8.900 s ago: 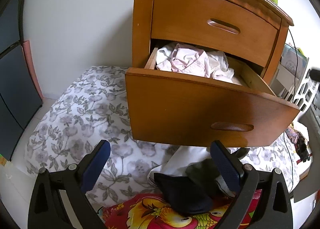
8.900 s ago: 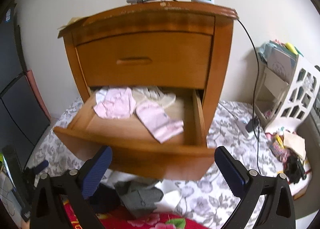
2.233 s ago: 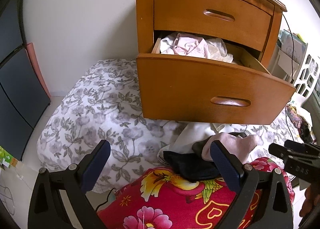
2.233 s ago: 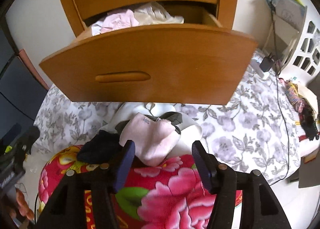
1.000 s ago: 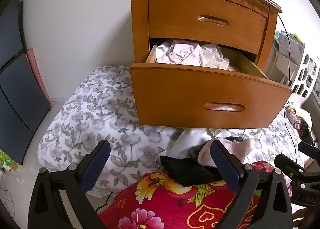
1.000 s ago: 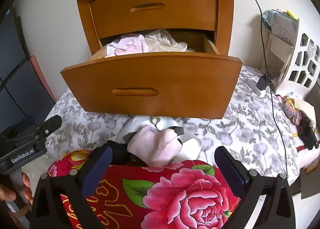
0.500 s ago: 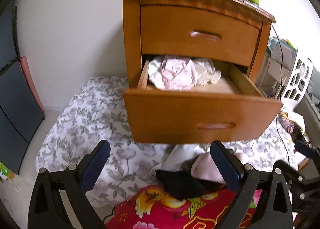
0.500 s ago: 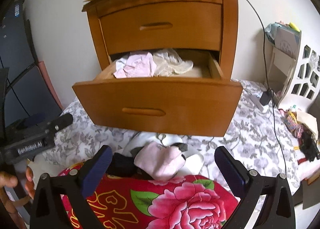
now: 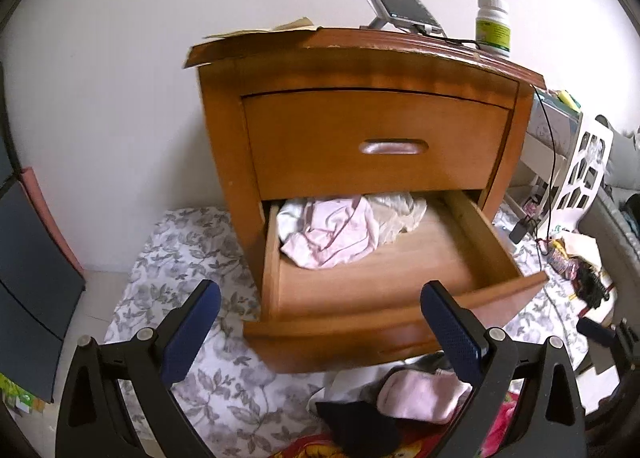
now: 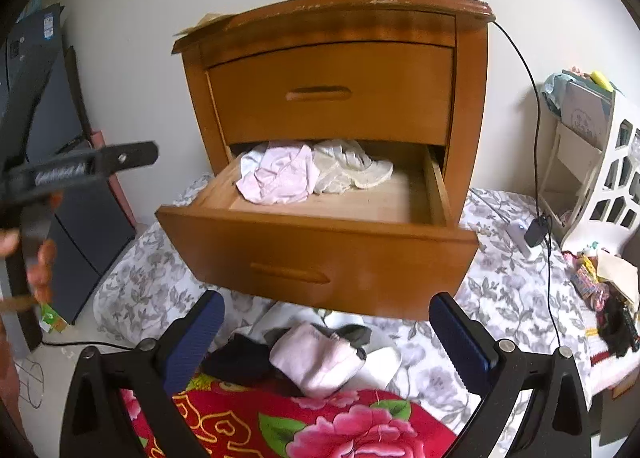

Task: Organize soft objects
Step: 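Reach the left tool into the drawer toward the pink cloth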

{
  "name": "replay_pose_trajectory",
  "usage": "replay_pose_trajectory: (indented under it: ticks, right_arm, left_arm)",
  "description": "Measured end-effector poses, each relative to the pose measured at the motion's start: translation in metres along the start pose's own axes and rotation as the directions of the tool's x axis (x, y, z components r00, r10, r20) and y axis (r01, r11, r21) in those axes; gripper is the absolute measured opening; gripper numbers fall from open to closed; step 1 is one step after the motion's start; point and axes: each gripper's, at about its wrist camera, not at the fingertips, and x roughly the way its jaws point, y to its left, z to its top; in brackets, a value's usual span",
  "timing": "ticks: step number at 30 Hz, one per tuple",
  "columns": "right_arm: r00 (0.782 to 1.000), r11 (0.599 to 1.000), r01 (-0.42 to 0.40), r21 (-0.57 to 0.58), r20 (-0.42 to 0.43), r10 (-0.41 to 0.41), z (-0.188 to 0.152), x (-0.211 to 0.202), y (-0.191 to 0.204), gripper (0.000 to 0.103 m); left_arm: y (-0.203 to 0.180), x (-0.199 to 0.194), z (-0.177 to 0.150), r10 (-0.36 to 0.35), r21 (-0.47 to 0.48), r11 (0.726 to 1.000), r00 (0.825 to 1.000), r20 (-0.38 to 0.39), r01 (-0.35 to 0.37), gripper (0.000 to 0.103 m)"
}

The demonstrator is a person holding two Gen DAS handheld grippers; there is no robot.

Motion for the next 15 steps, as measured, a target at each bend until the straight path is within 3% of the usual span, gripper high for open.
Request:
replay_pose_trajectory:
  ticks: [5,9,15]
  right_arm:
    - [1.0,1.0,0.018,0.005,0.018,-0.018,0.012,0.002,-0.009,0.103]
    - [1.0,1.0,0.003,0.023,-0.011,-0.002,0.006,0.016,-0.013,0.103]
    - [0.996,0.999,-0.021,0.032,-0.082,0.023,-0.01,0.045,-0.014,0.103]
  left_arm:
    - [-0.008,0.032,0.027,0.028,0.025,0.999,0.998,-0.054,-0.026,0.1]
    - [-0.009,0.068,0.04,0.046,-0.015,0.999,0.99,-0.134,-0.048,0.1]
    - [-0.007,0.127,0.047,0.069,-0.092,0.991,0.96,-0.271,-0.097,0.1]
